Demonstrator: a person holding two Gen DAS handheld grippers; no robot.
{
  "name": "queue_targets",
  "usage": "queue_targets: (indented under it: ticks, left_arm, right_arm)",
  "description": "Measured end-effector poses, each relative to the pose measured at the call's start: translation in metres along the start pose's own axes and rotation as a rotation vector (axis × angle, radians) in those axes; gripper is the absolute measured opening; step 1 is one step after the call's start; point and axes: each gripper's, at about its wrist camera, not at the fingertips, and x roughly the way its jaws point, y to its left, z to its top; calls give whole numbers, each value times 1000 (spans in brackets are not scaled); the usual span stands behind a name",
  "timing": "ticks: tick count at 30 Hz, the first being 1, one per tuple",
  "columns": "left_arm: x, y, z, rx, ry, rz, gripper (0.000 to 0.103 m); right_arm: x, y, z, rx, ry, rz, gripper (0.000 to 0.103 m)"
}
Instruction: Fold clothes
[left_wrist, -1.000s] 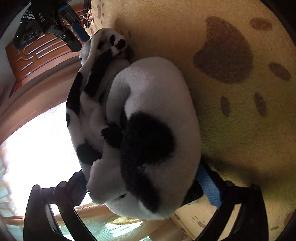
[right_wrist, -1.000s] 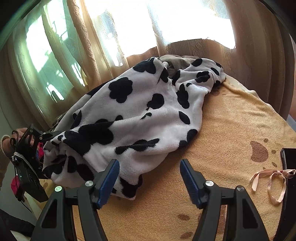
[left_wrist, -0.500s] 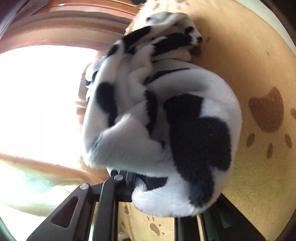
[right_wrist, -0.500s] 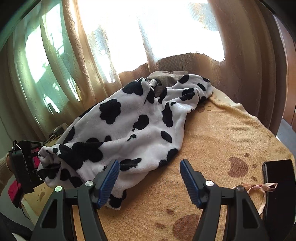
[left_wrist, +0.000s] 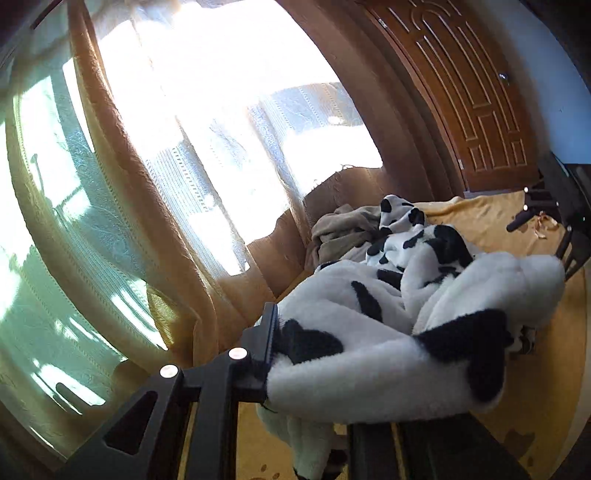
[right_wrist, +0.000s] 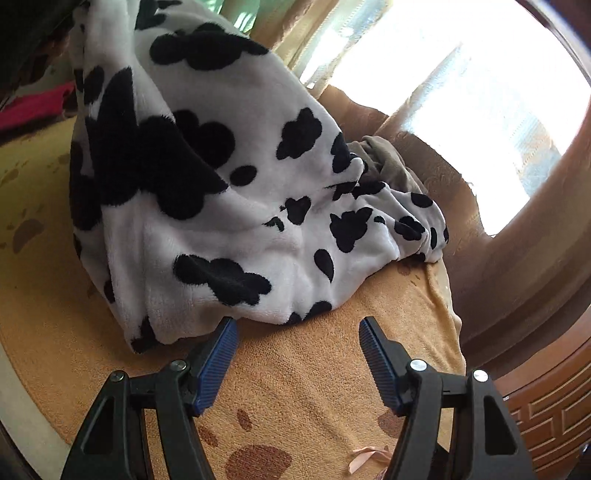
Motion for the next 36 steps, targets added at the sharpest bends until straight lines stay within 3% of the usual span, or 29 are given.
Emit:
queue_targets:
  ticks: [7,12,13,14,15,18,22,24,29,31,32,34,35,36]
  left_arm:
    - [1,25,-20,-92,-32,6,18]
    - [-10,54,-19,-223,-60,-6,18]
    - [-14,62,-19,-253,-65,1,18]
    - [-17,70,-19,-278,-70,16,18]
    - [-21,78,-20,-298,-73,36,18]
    - [-31,99,-26,-345,-78,110,18]
    - [-49,127,-35,-437,-96,189,18]
    - [-60,138,-38,-473,-112,218,18]
    - [-88,154,-40,-489,-133,288,19]
    - [-98,160,-42,-500,-135,301,19]
    - [-102,163,-43,-510,-133,303,19]
    - [-110,170,-46,-532,-129,305,19]
    - [-114,173,-48,-546,-128,303,19]
    - [-117,176,-49,-553,-125,304,19]
  right_arm:
    - [26,32,16,-207,-16,17,70]
    - [43,25,39,-118,-23,121,67]
    - [46,23,43,-99,-24,141,60]
    - [50,22,48,-81,-26,162,34]
    - [53,20,52,-62,-27,183,18]
    - [39,-8,62,123,-113,191,14]
    - [-6,-59,76,368,-312,172,13]
    - [-27,-77,84,431,-396,152,13]
    - [-44,-89,110,434,-455,143,13]
    - [-35,-88,113,416,-429,225,14]
    - [-31,-80,111,404,-406,249,18]
    - [-15,-60,109,358,-349,236,46]
    - [-10,-49,108,331,-337,216,76]
    - [-5,-38,106,303,-326,196,85]
